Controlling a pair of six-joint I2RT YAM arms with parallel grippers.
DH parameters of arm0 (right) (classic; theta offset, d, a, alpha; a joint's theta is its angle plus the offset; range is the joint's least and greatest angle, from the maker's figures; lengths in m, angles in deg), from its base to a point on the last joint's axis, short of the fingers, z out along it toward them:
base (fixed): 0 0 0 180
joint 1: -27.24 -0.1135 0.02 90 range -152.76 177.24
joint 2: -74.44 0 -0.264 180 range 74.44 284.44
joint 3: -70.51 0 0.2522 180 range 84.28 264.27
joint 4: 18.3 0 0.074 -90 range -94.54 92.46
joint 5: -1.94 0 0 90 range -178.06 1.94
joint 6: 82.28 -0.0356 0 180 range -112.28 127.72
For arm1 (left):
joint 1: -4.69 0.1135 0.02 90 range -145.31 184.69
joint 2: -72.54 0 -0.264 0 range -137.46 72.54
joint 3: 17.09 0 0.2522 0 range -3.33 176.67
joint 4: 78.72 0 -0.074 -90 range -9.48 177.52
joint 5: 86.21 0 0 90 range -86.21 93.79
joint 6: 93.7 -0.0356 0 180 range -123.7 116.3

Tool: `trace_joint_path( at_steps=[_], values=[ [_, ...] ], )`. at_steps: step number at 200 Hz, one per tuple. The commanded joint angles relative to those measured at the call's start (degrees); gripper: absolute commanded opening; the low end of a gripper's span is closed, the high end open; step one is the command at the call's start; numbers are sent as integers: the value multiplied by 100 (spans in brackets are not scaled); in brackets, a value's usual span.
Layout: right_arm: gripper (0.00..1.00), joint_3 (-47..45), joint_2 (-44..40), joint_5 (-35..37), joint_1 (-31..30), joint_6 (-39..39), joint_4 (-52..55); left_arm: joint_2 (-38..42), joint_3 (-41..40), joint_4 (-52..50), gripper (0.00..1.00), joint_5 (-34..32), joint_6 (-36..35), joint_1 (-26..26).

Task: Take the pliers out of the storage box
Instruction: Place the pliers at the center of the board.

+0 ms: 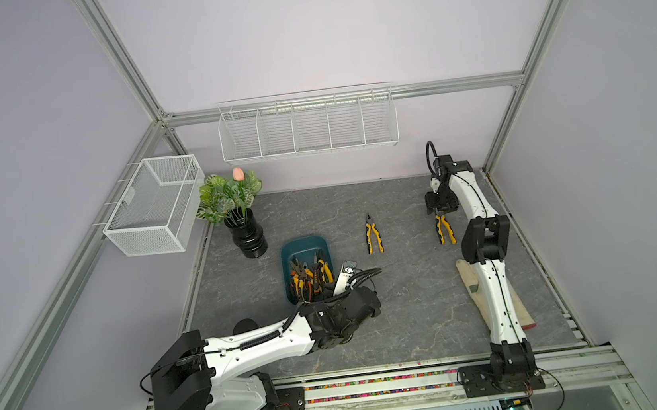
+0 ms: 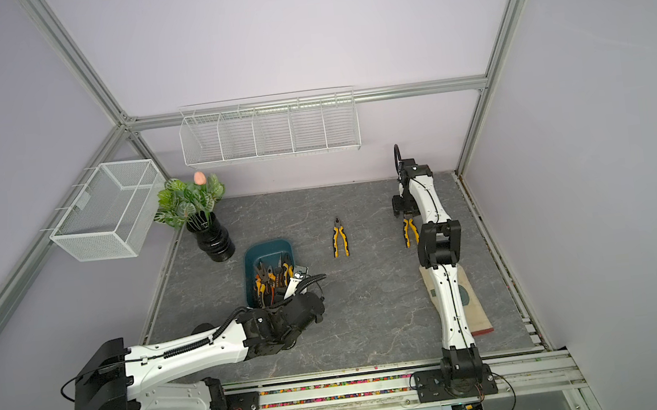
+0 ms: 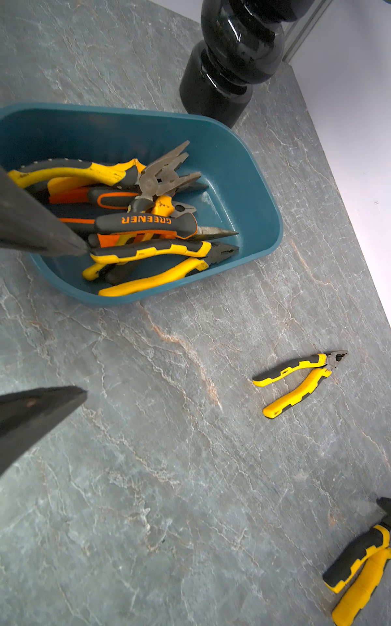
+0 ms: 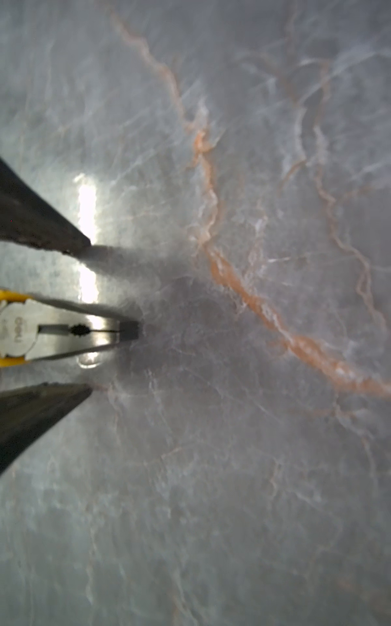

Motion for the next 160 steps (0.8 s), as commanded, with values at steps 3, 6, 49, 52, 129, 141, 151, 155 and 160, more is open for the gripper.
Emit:
trace_joint_path(
  at_steps=[3,6,49,52,129,141,151,155,160],
  values=[
    [70,52,-537,351,-215,-76,-100,247,194,-406,63,-113,209,106],
    [70,31,-623,407,-242,-88,-122,282,187,-437,63,-99,227,133],
    [70,-1487,-2839,987,-684,-288,-873,780,110,-788,64,511,306,1045],
    [70,-1725,-3039,1002,-730,-313,-941,772,121,-829,64,639,313,1169],
    [69,-7006,-6906,527,-2150,-1063,-2494,-545,834,-1203,52,2322,99,2950],
    [68,-7527,-7275,453,-2396,-1179,-2635,-720,969,-1243,49,2344,74,2971],
    [68,-7841,-7461,466,-2588,-1261,-2685,-816,1062,-1273,47,2377,92,2978],
    [68,-7942,-7520,470,-2649,-1287,-2700,-830,1090,-1281,47,2401,106,2979],
    [68,-8045,-7576,479,-2730,-1320,-2716,-846,1108,-1282,47,2448,122,2979]
  ],
)
